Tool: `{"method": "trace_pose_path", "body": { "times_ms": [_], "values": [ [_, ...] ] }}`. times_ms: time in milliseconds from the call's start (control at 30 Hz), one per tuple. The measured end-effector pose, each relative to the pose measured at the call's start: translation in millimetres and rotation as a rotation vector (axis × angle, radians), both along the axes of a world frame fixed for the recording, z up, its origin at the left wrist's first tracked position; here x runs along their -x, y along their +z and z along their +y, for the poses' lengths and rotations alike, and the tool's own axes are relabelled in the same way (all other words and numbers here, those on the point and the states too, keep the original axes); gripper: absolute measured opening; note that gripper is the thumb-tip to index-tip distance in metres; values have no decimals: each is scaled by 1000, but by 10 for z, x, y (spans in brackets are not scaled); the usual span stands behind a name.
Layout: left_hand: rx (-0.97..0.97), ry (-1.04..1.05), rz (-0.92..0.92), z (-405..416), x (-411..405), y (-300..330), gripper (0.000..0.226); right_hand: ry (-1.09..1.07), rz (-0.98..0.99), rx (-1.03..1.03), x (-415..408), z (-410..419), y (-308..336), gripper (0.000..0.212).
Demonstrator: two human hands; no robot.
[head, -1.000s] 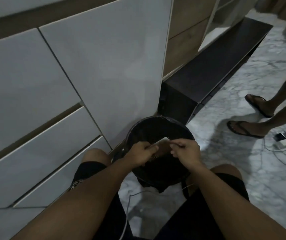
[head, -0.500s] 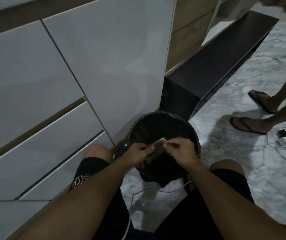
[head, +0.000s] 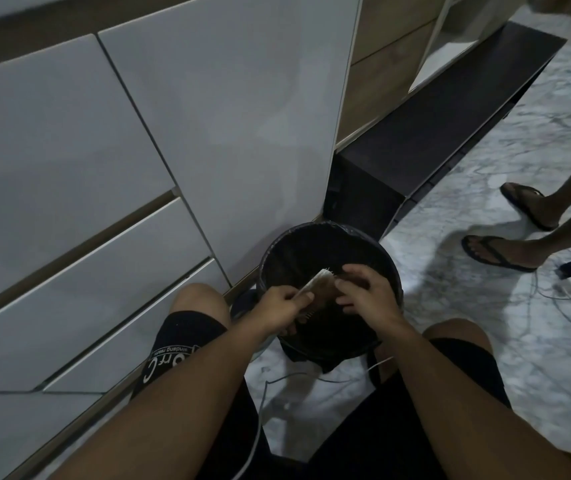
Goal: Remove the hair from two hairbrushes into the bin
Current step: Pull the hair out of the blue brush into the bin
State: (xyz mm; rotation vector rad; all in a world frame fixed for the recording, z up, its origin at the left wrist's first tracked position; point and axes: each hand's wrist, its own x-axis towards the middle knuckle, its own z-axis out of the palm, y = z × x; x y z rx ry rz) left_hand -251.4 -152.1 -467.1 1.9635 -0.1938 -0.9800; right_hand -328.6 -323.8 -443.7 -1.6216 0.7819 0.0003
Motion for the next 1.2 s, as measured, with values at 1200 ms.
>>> {"method": "trace_pose_path", "body": {
  "times_ms": [1200],
  "values": [
    [63, 13, -149, 47, -19, 4, 12, -137, 26, -217, 18, -19, 85, 25]
  ]
}}
